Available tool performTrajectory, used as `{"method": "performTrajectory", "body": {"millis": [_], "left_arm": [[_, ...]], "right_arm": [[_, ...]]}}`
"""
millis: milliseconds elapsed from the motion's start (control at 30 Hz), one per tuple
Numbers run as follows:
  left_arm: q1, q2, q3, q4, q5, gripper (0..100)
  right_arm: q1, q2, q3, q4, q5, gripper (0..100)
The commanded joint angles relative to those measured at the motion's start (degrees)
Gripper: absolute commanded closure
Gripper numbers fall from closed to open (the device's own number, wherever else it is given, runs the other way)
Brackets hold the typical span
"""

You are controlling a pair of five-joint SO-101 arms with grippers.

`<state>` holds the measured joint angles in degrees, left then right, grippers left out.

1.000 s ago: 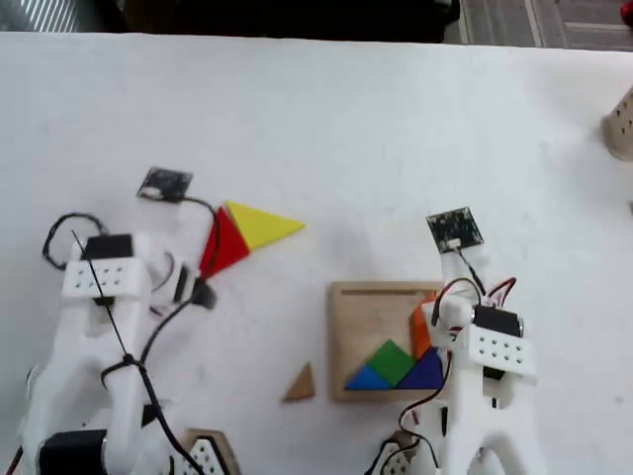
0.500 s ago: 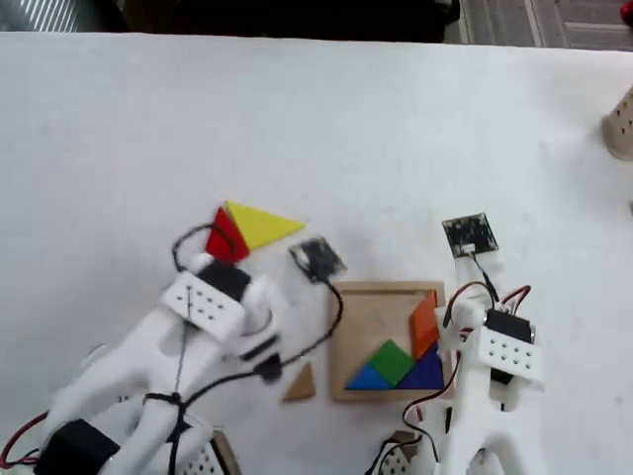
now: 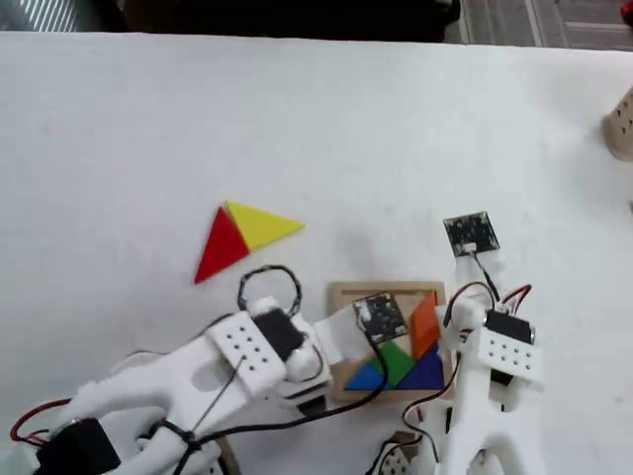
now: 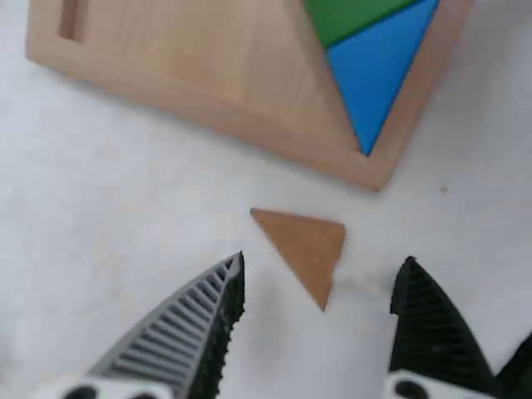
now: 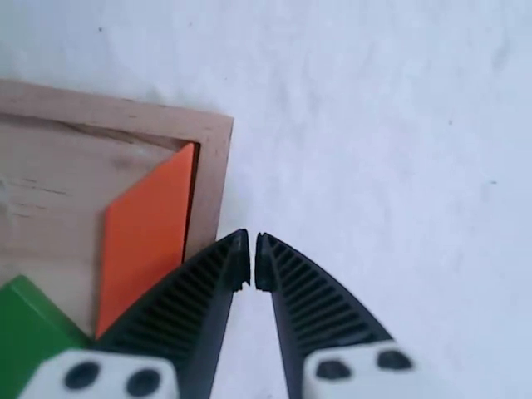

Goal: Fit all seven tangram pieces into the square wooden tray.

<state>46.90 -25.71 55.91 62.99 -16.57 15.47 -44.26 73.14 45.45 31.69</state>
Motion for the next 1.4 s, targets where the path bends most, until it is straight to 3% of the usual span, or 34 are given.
{"method": "performTrajectory", "body": {"millis": [0,367,533,900,1200,1367], "left_arm": [[3.47,-1.45,3.60,-6.24,8.44,72],[-4.88,-1.54,6.42,-13.27,7.21,72],[-5.14,-1.45,6.51,-10.99,11.78,72],[-6.46,-0.75,6.95,-8.00,11.78,72],[-6.64,30.29,-12.31,4.40,12.31,72],[-6.29,26.59,-12.75,1.41,12.84,72]], "right_arm": [[0.57,-0.31,-0.35,-1.19,0.79,97.8],[10.07,-0.84,-0.70,-3.56,-2.55,97.8],[10.07,-0.84,-0.70,-3.56,-2.46,97.8],[9.98,-0.84,-0.70,-3.56,-2.46,97.8],[9.89,-0.84,-0.70,-3.47,-2.46,97.8],[9.89,-0.84,-0.70,-3.47,-2.37,97.8]]}}
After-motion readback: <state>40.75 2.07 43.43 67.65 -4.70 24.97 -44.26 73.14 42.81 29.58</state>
